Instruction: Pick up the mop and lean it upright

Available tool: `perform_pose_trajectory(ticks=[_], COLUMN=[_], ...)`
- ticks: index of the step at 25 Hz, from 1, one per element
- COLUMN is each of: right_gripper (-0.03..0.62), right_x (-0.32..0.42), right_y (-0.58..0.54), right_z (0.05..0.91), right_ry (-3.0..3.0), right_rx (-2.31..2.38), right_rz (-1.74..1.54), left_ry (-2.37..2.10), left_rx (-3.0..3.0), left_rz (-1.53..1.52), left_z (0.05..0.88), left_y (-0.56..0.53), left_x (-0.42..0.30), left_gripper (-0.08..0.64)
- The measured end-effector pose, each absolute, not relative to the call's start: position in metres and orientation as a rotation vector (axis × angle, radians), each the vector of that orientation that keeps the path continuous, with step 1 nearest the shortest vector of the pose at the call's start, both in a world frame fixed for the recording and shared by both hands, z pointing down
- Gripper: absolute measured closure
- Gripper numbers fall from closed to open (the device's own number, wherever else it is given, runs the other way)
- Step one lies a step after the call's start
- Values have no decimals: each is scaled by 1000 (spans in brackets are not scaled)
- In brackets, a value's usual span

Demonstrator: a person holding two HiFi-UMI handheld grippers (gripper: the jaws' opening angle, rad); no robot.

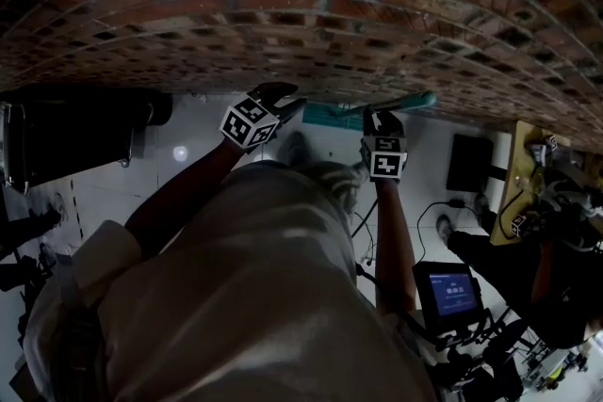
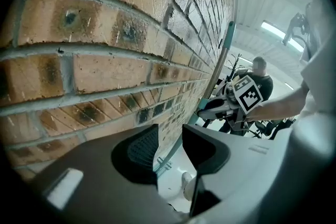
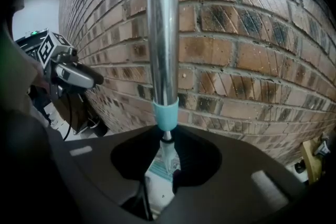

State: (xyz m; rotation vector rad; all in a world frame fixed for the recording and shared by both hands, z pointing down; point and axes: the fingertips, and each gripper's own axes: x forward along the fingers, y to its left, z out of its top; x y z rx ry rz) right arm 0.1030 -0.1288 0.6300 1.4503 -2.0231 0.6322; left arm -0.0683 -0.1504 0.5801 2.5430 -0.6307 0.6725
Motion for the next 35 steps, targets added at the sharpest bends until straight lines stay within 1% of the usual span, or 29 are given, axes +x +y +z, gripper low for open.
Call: perform_pose_trajectory(ticks=[14,24,35], right_gripper=[502,502,502], right_x=[91,98,94], right_y=[-129,-129,-127], right_z=[662,703,726], right_ry=[-2044,-1997,-1987], right_rx=[1393,1374,1351], right_rz=[668,685,697], left_ry=[-652,-638,-647], left_rx=[2525,2528,2508], left_rz=[716,750,751], left_z=[592,596,599], left_y=[-144,-134,-133], left_x=[-76,-77,-84], left_gripper=[397,399,399])
